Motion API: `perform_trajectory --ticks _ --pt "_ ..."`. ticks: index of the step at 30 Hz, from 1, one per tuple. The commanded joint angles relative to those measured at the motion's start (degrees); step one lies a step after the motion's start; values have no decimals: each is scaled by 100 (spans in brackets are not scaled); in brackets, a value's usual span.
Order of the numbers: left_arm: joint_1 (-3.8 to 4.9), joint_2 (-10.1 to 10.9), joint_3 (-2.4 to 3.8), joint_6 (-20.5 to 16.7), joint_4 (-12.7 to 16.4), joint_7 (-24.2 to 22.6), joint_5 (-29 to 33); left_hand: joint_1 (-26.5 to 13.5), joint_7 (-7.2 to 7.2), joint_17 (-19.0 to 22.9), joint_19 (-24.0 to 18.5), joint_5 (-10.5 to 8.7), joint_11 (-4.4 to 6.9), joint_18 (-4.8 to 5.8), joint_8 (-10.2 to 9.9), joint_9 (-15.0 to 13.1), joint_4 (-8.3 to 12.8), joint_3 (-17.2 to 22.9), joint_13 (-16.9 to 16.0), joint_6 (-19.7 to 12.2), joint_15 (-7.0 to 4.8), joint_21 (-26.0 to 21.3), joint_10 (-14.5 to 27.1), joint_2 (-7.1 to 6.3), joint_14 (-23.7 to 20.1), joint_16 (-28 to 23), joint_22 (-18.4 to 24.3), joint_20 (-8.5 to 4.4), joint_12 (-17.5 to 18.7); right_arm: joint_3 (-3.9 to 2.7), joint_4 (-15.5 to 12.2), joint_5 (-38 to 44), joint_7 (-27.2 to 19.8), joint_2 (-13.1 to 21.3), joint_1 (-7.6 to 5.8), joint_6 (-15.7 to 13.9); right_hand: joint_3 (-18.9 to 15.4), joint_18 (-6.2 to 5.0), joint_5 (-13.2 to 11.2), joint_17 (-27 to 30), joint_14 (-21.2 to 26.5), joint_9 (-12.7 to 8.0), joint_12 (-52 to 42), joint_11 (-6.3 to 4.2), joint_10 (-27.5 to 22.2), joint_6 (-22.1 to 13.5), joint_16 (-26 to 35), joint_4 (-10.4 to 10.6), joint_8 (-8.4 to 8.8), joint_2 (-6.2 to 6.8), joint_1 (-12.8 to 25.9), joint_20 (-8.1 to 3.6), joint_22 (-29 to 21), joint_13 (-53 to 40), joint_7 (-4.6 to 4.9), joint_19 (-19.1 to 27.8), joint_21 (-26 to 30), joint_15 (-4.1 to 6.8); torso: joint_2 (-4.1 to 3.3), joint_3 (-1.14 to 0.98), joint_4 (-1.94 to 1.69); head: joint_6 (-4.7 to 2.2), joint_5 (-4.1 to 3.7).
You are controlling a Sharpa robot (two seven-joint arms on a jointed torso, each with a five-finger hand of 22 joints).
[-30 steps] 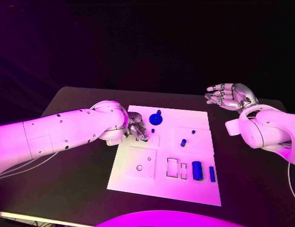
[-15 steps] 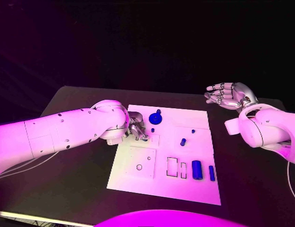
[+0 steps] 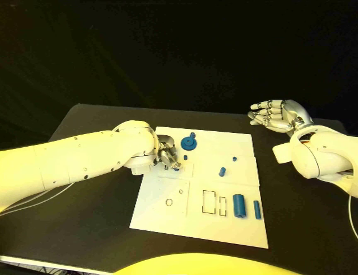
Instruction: Assemble the parts on the task board
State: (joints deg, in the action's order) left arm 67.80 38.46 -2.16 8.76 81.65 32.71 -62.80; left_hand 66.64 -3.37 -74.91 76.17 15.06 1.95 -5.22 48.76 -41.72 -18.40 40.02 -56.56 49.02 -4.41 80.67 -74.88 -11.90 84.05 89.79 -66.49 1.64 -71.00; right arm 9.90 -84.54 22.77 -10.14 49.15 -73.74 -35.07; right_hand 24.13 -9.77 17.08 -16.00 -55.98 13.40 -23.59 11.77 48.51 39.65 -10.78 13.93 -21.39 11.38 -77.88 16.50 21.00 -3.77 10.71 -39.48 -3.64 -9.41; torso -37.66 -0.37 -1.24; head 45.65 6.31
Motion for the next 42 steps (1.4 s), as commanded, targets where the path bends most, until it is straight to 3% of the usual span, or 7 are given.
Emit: perform_trajectory --ticks 1,12,22,42 --pt "-11 -43 -8 112 0 -11 58 -110 168 -1509 62 -37 15 44 -48 -8 766 761 -18 227 -54 28 -56 7 595 21 -16 -2 -39 -1 -6 41 -41 -3 2 99 -24 -65 -4 8 -25 -9 23 34 -16 -2 34 19 30 -12 57 1 -10 5 506 -52 -17 -17 -1 -2 0 10 -4" --pt "-11 -74 -10 152 -42 -9 80 -370 197 -1509 81 -55 37 50 -102 -27 608 393 -45 293 -75 29 -75 5 595 21 -38 -24 -31 -1 -6 40 -40 -1 2 103 -24 -65 -4 8 -25 -9 23 34 -16 -2 34 19 30 -12 57 1 -10 5 506 -52 -17 -17 0 -3 1 22 -14" --pt "-10 -78 -12 235 -74 -26 83 -674 204 -1509 96 -76 42 55 -223 -48 195 -663 -68 399 -83 18 -64 -94 595 21 -54 -36 -7 -1 -7 39 -28 1 2 121 -41 -64 -2 33 -37 -19 19 31 -20 -2 50 -24 29 14 23 1 -50 5 503 -64 -14 -16 5 -3 2 23 -16" --pt "-12 -42 -5 193 -112 -24 45 -898 192 -1509 98 -70 30 54 -310 -54 165 -1228 -61 422 -75 10 -45 -93 595 21 -58 -32 19 -1 -11 39 -10 12 3 166 -56 -60 -4 47 -42 -24 17 33 -21 0 59 -22 28 16 36 2 -74 5 505 -60 -8 -18 3 5 4 -16 -4"
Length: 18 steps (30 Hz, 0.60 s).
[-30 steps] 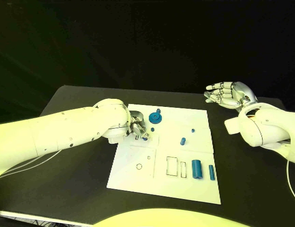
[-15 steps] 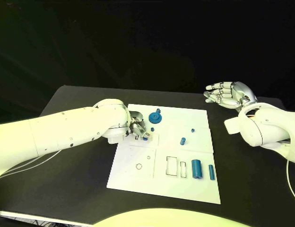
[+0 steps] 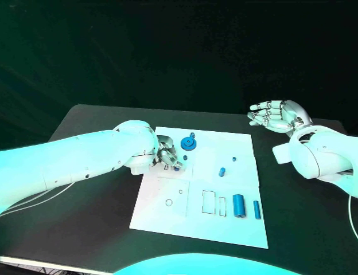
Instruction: Assemble the parts on the task board
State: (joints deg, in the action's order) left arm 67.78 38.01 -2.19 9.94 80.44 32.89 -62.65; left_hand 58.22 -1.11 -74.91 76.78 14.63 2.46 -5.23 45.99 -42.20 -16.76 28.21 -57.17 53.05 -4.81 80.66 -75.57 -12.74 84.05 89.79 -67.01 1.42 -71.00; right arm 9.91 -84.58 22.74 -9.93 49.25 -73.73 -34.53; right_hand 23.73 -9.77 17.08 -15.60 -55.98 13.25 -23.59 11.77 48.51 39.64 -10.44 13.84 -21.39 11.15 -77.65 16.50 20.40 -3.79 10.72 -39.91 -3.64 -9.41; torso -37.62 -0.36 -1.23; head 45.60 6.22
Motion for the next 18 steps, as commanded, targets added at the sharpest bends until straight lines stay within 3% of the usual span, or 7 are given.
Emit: perform_trajectory --ticks 1,6,10,14,18 --pt "-10 6 -1 72 12 -44 27 -57 -34 -1509 37 -27 -20 55 -33 -6 1 -46 0 19 -35 11 24 -8 595 21 -5 -11 19 -1 -7 42 -31 2 2 116 -16 -60 -4 7 -42 -10 18 33 -21 0 24 -14 28 39 14 1 -13 7 505 -18 -8 -18 -1 4 3 -16 3" --pt "-11 35 7 38 40 -54 0 -57 -33 -1509 31 -26 -19 53 -37 -8 8 -83 6 18 -36 6 27 -21 595 21 6 -11 24 -1 -1 42 -40 5 6 158 -29 -59 -5 14 -43 -13 17 34 -23 0 30 -5 27 39 31 1 -27 7 506 -11 -4 -20 0 10 2 -33 -13" --pt "-10 79 22 -6 91 -54 -18 -59 -33 -1509 27 -26 -19 51 -41 -9 7 -109 7 17 -36 2 29 -29 595 21 13 -11 25 -1 8 42 -37 3 14 169 -40 -57 -6 20 -43 -15 16 36 -25 0 35 2 28 41 43 2 -37 7 507 -5 -1 -21 5 3 3 -47 -16" --pt "-8 121 72 -46 142 -47 -28 -73 -37 -1469 21 -24 -21 48 -54 -8 2 -162 64 7 -37 -3 59 -41 582 2 24 -11 63 -1 23 42 -32 -3 19 174 -41 -56 -6 21 -43 -16 16 36 -25 0 36 3 27 39 46 2 -46 7 507 9 1 -21 8 4 -1 -61 -34" --pt "0 162 161 -91 183 -38 -40 -103 -43 -1450 19 -22 -24 47 -69 -8 -3 -221 81 -1 -36 -7 73 -42 576 -6 29 -11 77 -1 41 42 -29 -9 28 175 -43 -55 -5 25 -43 -17 15 36 -25 1 39 7 27 34 50 3 -67 6 507 44 6 -22 4 7 5 -84 -27"
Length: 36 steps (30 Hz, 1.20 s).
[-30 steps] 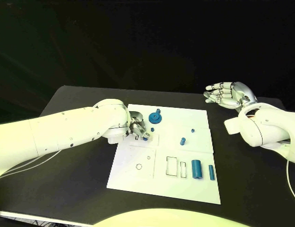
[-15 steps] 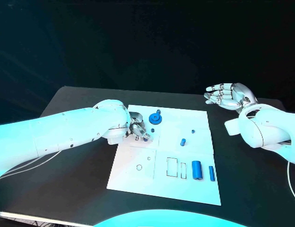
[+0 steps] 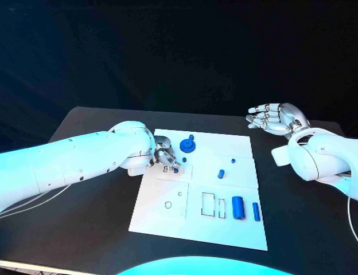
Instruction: Assemble the parts on the task board
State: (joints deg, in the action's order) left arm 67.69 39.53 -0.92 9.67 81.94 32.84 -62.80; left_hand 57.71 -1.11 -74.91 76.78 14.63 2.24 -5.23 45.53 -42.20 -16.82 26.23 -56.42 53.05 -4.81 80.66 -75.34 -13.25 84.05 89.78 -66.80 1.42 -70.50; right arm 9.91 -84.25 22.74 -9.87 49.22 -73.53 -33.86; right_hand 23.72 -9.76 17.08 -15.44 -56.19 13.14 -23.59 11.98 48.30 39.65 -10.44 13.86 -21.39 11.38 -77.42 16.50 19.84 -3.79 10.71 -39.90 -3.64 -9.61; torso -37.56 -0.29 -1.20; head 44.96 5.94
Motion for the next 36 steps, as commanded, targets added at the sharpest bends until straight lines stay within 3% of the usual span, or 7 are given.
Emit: perform_trajectory --ticks 1,8,15,17,18,24,36 --pt "11 15 49 -69 39 -31 -29 -74 -45 -1448 18 -24 -4 46 -30 -9 2 -61 6 -4 -35 -9 52 9 576 -8 11 -11 28 -1 10 42 -34 -6 9 108 -42 -55 -5 10 -22 -6 15 15 -4 1 39 5 27 11 27 3 -11 7 507 43 6 -2 -2 -4 2 -27 0" --pt "42 68 219 -110 65 -27 -38 -131 -45 -1437 21 -33 -6 47 -45 -12 -1 -165 20 -6 -34 -10 63 12 572 -13 8 -9 40 -1 20 42 -35 -10 16 113 -45 -54 -4 13 -23 -7 14 14 -4 2 42 8 26 7 31 3 -32 7 507 77 11 -3 -6 -10 -1 -66 -10" --pt "233 136 367 -133 -61 -57 94 -87 -62 -1338 -32 -18 -19 30 -90 -11 9 -247 182 -71 -26 -51 172 24 540 -62 94 -5 152 -1 40 42 -35 -13 19 114 -47 -52 -4 15 -23 -8 14 15 -4 2 43 9 26 5 33 4 -38 7 507 87 13 -3 -4 -21 -3 -81 -9" --pt "306 122 386 -122 -164 -72 118 55 -151 -1198 -120 24 -91 9 -260 42 12 -294 458 -285 24 -119 381 67 490 -134 223 28 345 -1 44 41 -35 -13 19 113 -47 -52 -4 15 -23 -8 14 15 -4 2 43 9 26 5 33 4 -38 7 507 87 13 -3 -4 -21 -5 -84 -6" --pt "345 105 394 -107 -241 -79 129 148 -253 -1140 -169 43 -176 -2 -473 138 8 -338 645 -476 96 -157 531 104 467 -165 287 81 467 -1 47 41 -35 -13 19 112 -47 -52 -4 15 -23 -8 14 15 -4 2 43 9 26 5 33 4 -38 7 507 87 13 -3 -6 -18 -6 -88 -3" --pt "452 -52 409 61 -689 -109 153 265 -344 -1132 -184 50 -256 -8 -694 257 9 -419 695 -576 170 -168 589 134 462 -169 297 153 482 -1 47 41 -33 -16 19 113 -50 -52 -3 18 -25 -9 12 14 -3 4 45 11 24 3 35 4 -39 6 506 81 13 -3 -14 -9 -3 -91 -3" --pt "482 -380 329 368 -1381 -147 132 301 -368 -1120 -205 48 -280 -15 -757 294 7 -446 723 -584 192 -182 617 150 457 -175 324 175 492 -1 23 41 -28 -12 19 116 -50 -52 -3 18 -25 -9 12 14 -3 4 45 11 24 3 35 4 -39 6 506 81 13 -3 -18 1 -1 -82 -11"
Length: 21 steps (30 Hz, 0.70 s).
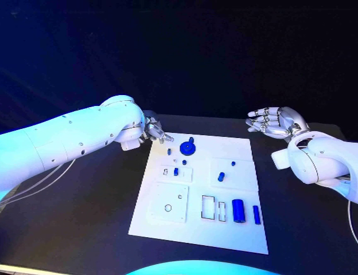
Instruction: Assemble the parts on the task board
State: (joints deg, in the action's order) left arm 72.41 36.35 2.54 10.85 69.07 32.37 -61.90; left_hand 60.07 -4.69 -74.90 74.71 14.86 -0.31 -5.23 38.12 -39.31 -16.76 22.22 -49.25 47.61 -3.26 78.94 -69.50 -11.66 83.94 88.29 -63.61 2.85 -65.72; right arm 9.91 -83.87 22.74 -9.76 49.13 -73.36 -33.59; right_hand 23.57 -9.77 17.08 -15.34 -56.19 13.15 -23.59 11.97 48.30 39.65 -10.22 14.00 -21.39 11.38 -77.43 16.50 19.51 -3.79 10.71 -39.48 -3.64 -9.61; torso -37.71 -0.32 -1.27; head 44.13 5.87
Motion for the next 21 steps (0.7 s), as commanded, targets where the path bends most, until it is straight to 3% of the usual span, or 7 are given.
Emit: perform_trajectory --ticks 1,21 --pt "10 -91 -32 272 -142 -107 46 67 -13 -1118 3 24 -28 -14 -24 10 0 -49 4 -40 41 -9 36 -4 466 -27 1 35 13 -2 -16 41 -37 -4 2 90 -35 -51 -3 8 -25 -9 12 15 -3 4 23 -3 24 3 36 4 -6 7 506 39 13 -3 -6 4 7 4 -2" --pt "3 -552 -217 471 -858 -294 168 30 -38 -1106 -28 -5 -54 -23 -93 53 -7 -113 23 -21 68 -27 75 41 459 -32 34 63 16 -2 -27 41 -27 -47 0 85 -35 -51 -3 8 -25 -9 12 15 -3 4 23 -3 24 3 36 4 -6 7 506 39 13 -3 -6 -9 13 39 -4"
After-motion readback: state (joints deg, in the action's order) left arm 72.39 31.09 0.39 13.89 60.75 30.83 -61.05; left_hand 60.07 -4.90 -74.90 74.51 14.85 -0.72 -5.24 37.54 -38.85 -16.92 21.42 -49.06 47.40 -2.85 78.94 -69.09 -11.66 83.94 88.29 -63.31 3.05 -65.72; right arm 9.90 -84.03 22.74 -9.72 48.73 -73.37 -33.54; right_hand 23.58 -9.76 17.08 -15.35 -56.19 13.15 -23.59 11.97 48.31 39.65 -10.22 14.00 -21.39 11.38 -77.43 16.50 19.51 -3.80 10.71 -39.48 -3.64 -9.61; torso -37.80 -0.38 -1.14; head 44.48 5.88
